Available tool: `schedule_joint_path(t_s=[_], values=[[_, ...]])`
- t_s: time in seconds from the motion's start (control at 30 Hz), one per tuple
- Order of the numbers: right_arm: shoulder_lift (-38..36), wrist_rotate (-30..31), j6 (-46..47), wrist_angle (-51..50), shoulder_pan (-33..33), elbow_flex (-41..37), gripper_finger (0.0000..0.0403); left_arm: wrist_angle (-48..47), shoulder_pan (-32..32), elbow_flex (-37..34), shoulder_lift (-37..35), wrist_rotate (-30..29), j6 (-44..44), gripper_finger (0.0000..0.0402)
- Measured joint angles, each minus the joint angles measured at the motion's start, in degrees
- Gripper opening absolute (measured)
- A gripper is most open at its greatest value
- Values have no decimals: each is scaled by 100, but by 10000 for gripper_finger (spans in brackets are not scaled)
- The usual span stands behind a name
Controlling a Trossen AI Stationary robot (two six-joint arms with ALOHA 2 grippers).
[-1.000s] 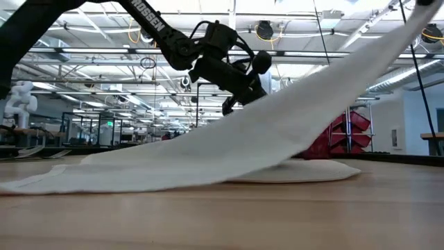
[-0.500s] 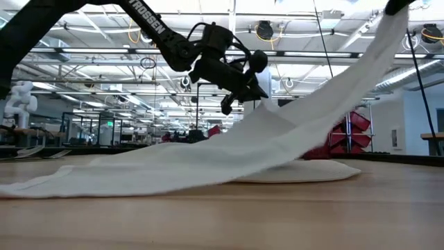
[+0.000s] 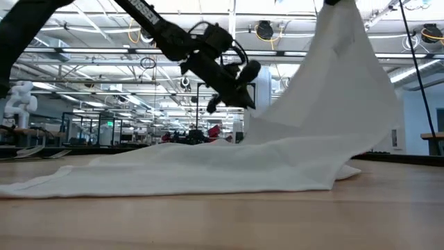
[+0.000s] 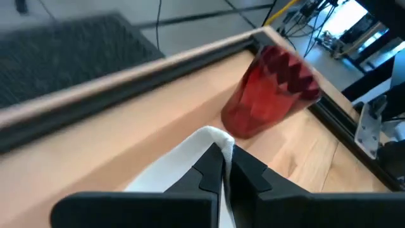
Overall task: Set table place
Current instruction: Fold the white table napkin
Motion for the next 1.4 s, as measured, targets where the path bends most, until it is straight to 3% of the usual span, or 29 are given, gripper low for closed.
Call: schedule_joint_path(t_s=[0.2, 0.47, 0.73, 1.1, 1.4], values=[[273, 156, -556, 669, -144, 2, 0, -699, -7, -181, -361, -82, 432, 0], [698, 137, -1304, 1495, -328, 2, 0, -814, 228, -1812, -1570, -308, 390, 0], [1037, 160, -2343, 3010, -435, 11, 0, -829, 208, -2892, -2654, -363, 426, 0], [1940, 70, -3544, 5061, -881, 11, 0, -1119, 203, -3825, -2899, -389, 675, 0], [2226, -160, -3958, 5916, -949, 9, 0, -1267, 284, -4116, -3255, -453, 966, 0]])
